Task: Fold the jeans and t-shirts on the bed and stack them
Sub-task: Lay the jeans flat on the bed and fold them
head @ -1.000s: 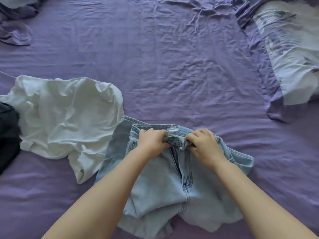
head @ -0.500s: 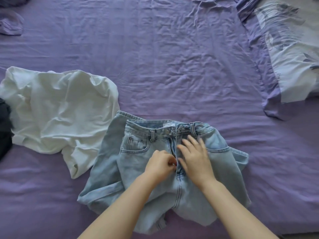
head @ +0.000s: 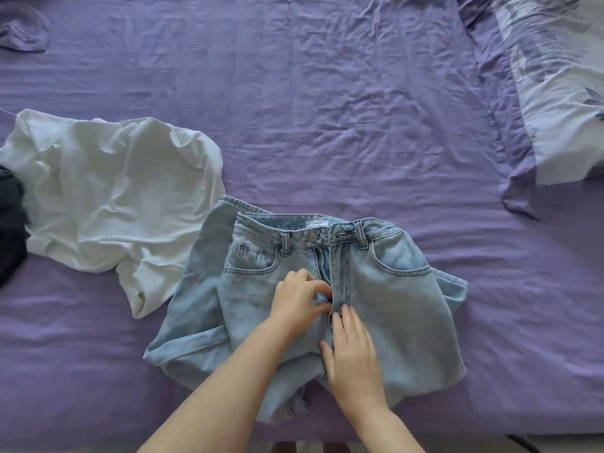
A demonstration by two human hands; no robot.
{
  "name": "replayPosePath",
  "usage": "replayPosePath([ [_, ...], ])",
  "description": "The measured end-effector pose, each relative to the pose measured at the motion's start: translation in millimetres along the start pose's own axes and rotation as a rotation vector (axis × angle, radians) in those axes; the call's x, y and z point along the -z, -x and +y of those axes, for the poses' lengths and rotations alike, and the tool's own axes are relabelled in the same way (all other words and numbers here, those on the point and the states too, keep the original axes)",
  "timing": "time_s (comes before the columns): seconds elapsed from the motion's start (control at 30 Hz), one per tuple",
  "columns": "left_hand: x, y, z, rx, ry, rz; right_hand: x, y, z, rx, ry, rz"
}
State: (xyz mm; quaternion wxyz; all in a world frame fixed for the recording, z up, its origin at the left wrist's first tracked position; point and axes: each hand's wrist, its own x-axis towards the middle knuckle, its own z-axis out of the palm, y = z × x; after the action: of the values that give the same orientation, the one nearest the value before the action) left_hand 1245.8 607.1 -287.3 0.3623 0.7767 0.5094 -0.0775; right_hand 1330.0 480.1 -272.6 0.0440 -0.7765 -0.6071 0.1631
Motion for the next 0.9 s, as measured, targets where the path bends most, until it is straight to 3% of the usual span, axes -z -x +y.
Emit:
replayPosePath([
  [0.17,-7.1,-0.5,5.2,0.008,0.004,0.125,0.0,-1.9,3.4,0.050,0.027,-0.043],
  [0.5,-8.8,-6.8,2.8,0.036,-0.016,0.095,-4.3,-10.4,13.5,0.108,0.009,-0.086],
  [0.77,22.1,-39.8,9.0,0.132,0.254,0.323,-18.2,-8.7,12.4,0.087,0.054,-0.122],
  [0.9,39.6,-55.6,6.8,0.106,0.166,0.308,-17.3,-11.3,13.1,0.073,0.032,-0.185],
])
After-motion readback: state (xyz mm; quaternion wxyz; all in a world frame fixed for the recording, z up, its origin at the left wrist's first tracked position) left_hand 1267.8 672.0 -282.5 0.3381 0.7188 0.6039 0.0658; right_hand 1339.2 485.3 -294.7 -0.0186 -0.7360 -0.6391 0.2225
